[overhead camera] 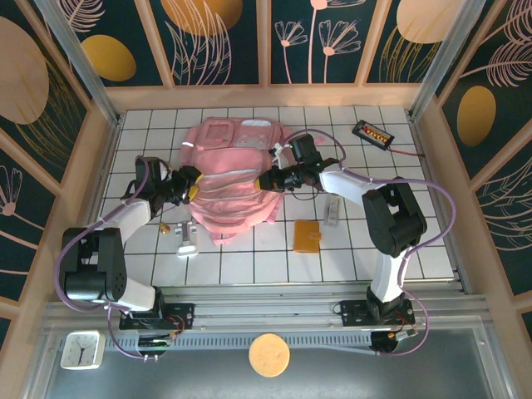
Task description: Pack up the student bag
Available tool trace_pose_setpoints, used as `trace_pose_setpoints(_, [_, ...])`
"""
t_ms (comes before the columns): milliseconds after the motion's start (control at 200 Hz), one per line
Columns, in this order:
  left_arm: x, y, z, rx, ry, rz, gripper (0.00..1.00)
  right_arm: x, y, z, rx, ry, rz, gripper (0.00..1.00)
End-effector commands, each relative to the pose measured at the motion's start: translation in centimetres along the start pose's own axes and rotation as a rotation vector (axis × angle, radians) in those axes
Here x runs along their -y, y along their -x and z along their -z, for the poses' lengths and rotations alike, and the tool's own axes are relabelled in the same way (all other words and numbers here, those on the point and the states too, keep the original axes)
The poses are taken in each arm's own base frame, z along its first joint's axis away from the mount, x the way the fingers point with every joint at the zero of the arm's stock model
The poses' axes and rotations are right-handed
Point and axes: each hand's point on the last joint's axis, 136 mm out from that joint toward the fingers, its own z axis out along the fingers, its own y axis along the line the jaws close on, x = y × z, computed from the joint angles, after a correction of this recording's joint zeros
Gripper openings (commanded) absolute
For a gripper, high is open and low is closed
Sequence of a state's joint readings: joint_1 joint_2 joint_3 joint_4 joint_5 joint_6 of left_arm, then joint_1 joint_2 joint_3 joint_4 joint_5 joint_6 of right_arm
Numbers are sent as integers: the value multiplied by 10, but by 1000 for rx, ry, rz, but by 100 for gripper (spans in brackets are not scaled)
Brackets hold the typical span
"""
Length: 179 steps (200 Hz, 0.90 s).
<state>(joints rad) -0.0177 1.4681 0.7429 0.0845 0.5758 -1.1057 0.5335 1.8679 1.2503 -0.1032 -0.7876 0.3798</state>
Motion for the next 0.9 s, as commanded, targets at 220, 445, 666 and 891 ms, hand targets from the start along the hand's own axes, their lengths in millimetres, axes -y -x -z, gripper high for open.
trace_pose_setpoints(220, [-3,2,-4,-41,41,4,57,-13,14,18,47,10,45,0])
trace_pose_setpoints(445, [4,10,-15,-28,-9,29,41,-13,11,17,39,19,33,0])
trace_pose_setpoints(666, [11,8,-17,-45,-83,56,0,-12,10,17,39,37,-7,0])
trace_pose_setpoints(891, [21,1,-8,-2,-167,103,0,-29,14,18,46,124,-190,0])
